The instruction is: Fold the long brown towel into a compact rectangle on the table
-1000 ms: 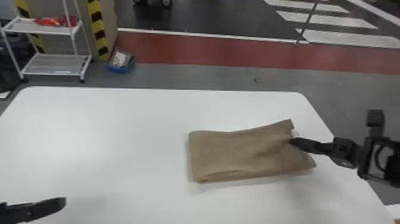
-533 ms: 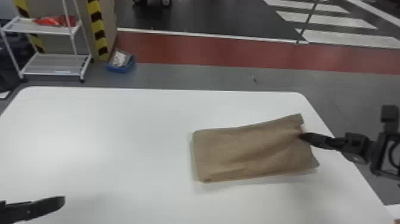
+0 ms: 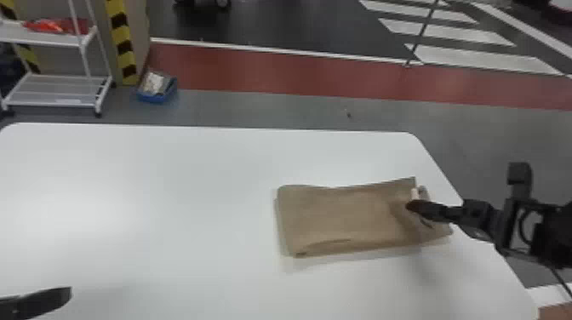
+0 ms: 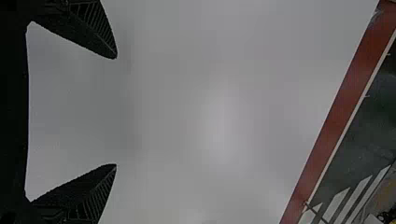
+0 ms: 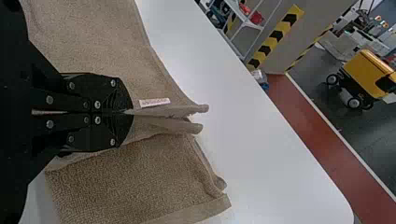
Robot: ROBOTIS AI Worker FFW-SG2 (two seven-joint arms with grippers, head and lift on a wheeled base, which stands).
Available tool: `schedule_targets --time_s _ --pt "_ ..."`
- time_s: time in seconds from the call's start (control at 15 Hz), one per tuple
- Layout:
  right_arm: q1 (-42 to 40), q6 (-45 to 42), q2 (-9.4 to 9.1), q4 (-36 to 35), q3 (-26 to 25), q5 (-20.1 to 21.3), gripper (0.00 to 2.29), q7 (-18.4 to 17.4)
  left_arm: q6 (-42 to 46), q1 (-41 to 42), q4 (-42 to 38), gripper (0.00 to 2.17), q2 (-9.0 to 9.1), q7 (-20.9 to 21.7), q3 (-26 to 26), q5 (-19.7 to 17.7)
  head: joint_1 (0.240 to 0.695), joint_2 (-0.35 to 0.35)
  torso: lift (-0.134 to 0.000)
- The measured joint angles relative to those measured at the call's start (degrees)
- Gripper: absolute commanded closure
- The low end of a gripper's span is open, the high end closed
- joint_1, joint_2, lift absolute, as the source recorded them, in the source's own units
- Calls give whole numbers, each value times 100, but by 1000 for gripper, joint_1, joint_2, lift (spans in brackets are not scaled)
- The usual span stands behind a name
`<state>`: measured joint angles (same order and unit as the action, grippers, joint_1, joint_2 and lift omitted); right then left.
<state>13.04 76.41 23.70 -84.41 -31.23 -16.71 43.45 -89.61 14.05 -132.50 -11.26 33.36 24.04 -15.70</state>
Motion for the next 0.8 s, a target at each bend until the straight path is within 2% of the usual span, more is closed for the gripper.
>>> schedule_targets --time_s 0.13,0.2,0.33,0.4,0.53,0.67,0.73,0.8 --pt "57 217 11 -170 -84 -95 1328 36 0 -16 41 46 -10 2 5 5 695 -196 -123" --pt "130 351 83 -267 -218 -175 1328 35 0 -22 54 46 -18 9 11 6 695 -203 -123" --pt "284 496 357 -225 -481 -296 1328 15 0 -5 65 46 -25 20 41 2 695 -234 -123" --pt "288 435 390 -65 -500 -285 1328 18 0 23 66 46 -19 23 64 -5 695 -245 -123" --pt "249 110 327 267 -427 -236 1244 -5 0 57 66 46 2 28 73 -8 695 -251 -123" --pt "212 -201 243 427 -323 -135 140 -35 0 80 48 46 15 31 73 -4 695 -248 -123" --pt "204 -325 225 493 -292 -104 -1 -108 0 93 45 46 19 29 73 -3 695 -248 -123" --pt "195 -409 221 546 -283 -89 -1 -149 0 101 45 46 23 21 67 1 695 -253 -123"
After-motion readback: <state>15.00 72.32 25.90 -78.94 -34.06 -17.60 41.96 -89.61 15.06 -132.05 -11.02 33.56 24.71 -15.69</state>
